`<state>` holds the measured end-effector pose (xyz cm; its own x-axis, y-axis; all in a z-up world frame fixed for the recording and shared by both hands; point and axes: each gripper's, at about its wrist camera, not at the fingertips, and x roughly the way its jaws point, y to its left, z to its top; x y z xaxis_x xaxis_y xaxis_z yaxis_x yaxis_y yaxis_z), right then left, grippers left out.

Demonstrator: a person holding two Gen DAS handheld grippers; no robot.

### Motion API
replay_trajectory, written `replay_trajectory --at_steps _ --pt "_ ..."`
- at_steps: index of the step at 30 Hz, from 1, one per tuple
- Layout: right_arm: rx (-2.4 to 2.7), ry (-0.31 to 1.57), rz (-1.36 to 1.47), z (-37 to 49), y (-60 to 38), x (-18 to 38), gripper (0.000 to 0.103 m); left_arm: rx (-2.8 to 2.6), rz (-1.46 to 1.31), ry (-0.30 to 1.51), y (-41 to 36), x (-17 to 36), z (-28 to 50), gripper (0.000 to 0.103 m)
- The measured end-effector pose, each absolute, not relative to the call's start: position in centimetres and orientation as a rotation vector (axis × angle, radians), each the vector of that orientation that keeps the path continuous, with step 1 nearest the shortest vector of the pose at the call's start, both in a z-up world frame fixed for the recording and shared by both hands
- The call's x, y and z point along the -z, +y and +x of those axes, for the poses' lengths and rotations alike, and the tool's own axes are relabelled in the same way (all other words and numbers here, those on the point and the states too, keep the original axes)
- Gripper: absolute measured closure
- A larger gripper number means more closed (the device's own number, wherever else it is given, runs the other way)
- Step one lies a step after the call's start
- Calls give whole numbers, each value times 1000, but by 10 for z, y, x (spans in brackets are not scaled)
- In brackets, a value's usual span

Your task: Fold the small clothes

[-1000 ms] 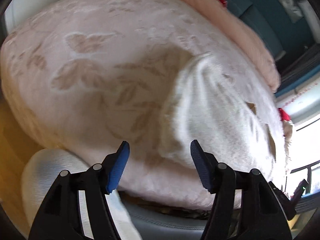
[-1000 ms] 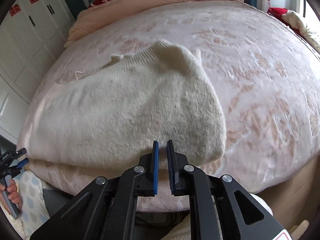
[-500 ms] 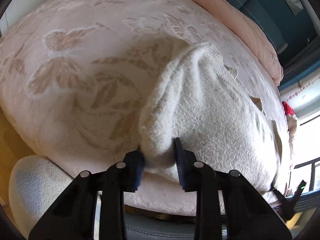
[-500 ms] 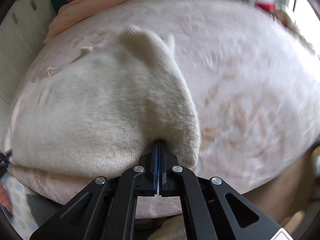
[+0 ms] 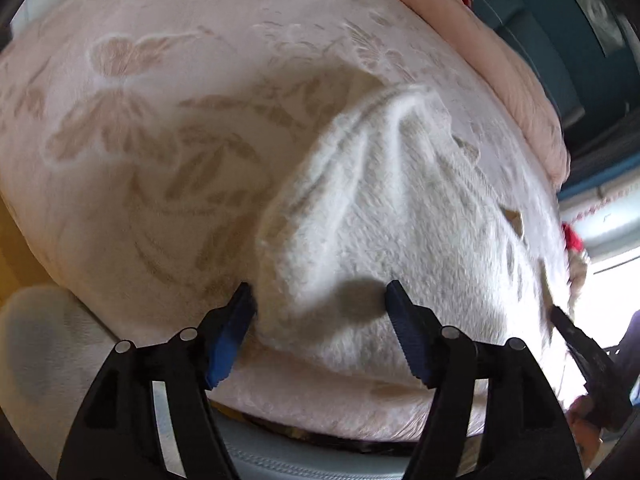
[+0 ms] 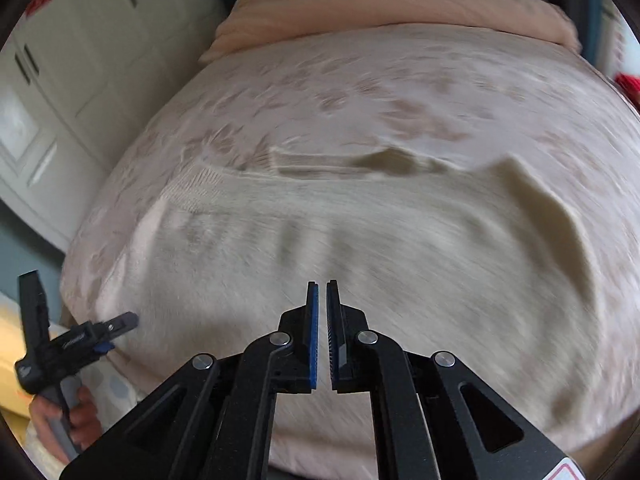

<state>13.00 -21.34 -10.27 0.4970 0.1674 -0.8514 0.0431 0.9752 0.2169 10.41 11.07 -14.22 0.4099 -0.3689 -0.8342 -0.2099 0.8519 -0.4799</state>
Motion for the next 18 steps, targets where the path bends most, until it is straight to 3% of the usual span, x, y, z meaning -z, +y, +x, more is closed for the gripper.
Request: replay_trajectory --at_steps 2,3,4,7,13,18 --pt "-89 1099 210 152 -199 118 98 104 -603 1157 114 143 107 39" --pt "-86 1132 199 161 -195 128 98 100 -605 1156 114 143 108 48" --pt "-75 1179 174 168 -195 144 99 112 -613 1150 115 143 110 64" --pt "-65 1195 121 175 -190 169 103 153 -668 1151 119 135 114 83" --pt "-72 1167 99 171 -187 171 103 342 -552 963 78 43 105 88" --pt "-144 1133 292 166 -215 167 103 506 -426 891 0 -15 99 88"
